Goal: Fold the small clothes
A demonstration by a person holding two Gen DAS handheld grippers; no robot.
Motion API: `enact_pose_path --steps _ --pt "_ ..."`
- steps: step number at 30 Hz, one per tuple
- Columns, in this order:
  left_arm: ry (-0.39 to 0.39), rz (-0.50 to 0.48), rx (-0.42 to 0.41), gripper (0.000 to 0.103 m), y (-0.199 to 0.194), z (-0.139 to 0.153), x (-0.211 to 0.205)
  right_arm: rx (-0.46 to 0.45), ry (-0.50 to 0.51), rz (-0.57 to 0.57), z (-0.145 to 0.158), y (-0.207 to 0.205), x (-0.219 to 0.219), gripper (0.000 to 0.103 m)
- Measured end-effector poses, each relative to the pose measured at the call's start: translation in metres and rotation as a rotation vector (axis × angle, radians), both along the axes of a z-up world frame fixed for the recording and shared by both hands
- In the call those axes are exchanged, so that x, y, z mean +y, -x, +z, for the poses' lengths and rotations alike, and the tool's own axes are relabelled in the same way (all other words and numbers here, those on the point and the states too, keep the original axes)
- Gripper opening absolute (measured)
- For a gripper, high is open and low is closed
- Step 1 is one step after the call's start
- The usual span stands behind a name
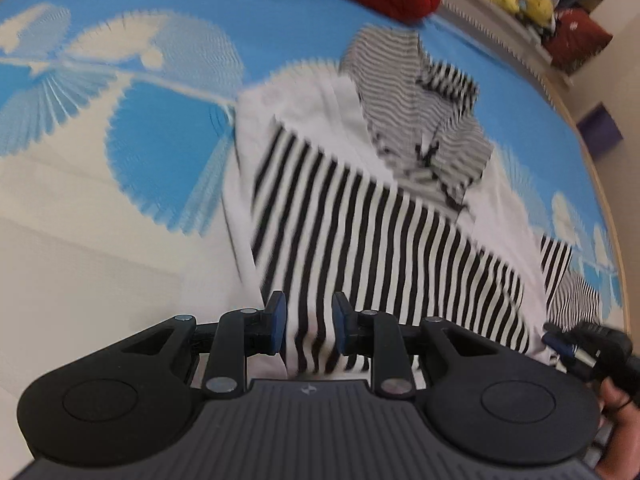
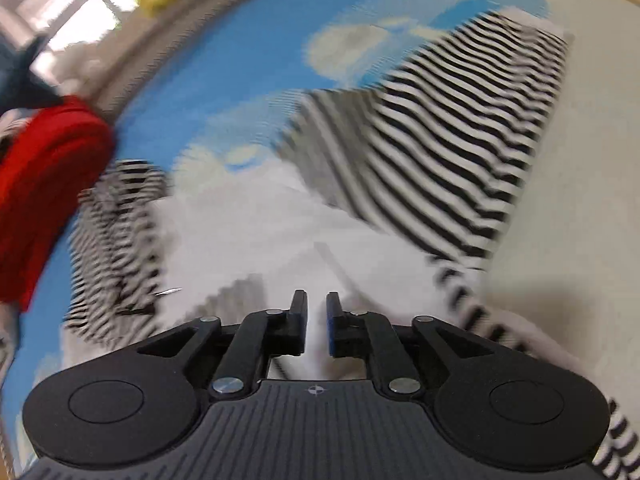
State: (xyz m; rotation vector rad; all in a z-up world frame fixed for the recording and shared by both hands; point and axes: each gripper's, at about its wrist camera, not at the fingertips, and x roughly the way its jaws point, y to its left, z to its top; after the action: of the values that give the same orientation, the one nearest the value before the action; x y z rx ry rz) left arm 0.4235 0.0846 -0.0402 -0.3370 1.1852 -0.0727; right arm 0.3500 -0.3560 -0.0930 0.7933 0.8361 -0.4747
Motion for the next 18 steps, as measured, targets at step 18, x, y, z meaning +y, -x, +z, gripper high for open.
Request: enact_pose_path --steps 18 --pt "-0.117 -0.016 0.097 0.028 -0.005 -0.022 -0.009 -0.004 -0.012 0.228 -0.021 -0.050 -0.014 0.029"
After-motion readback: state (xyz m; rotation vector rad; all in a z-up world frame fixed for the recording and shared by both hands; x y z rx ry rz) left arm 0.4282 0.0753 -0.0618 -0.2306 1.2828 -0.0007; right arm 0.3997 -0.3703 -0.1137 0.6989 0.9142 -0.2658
